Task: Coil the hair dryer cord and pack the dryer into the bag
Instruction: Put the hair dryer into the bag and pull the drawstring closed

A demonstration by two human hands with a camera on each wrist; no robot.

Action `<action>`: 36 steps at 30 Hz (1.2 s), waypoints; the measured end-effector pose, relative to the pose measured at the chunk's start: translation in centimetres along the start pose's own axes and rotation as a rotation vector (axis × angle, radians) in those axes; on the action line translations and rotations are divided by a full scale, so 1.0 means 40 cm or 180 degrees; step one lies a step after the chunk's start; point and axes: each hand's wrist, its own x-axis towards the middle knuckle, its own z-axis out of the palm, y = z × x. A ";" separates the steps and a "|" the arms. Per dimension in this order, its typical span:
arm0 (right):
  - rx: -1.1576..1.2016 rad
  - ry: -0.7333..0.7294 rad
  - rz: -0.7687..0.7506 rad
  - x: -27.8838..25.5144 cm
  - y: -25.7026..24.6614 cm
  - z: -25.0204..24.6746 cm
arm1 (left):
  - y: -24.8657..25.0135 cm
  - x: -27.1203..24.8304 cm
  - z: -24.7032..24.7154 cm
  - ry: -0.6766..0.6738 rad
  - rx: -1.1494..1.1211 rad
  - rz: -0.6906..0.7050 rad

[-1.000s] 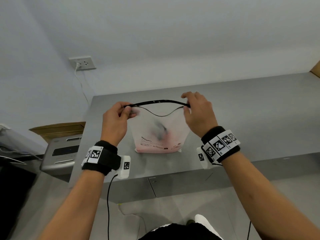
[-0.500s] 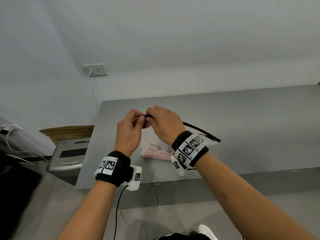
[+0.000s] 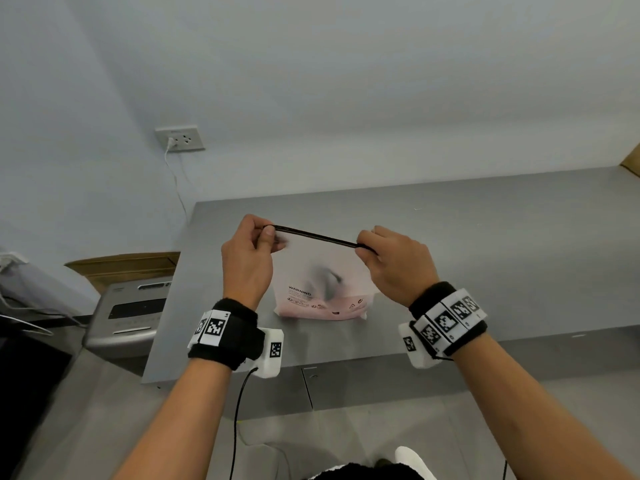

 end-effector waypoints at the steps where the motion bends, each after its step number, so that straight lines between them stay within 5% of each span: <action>1: -0.0019 0.0011 0.0099 -0.019 0.030 -0.006 | -0.003 0.002 -0.001 0.0028 -0.0014 -0.0018; 8: 0.0613 0.0022 0.0357 -0.068 0.129 -0.012 | 0.003 0.006 0.023 -0.0059 -0.0140 0.0046; 11: 0.1391 -0.0495 0.0219 -0.041 0.102 0.022 | 0.014 0.004 0.034 -0.0164 -0.0239 0.0045; 15: 0.1221 -0.1286 0.0322 0.012 0.024 0.130 | 0.027 -0.004 0.052 -0.0275 -0.0169 0.0126; 20: 0.1383 -0.0928 0.0745 0.058 -0.026 0.220 | 0.025 -0.002 0.064 -0.0211 -0.0120 0.0078; 29: 0.2360 -0.0572 0.2174 0.074 0.159 0.251 | -0.023 -0.043 0.069 -0.0707 0.0310 -0.0011; 36: 0.3169 -0.0905 0.3227 -0.048 0.292 0.466 | -0.070 -0.118 0.061 -0.1206 0.0504 -0.0256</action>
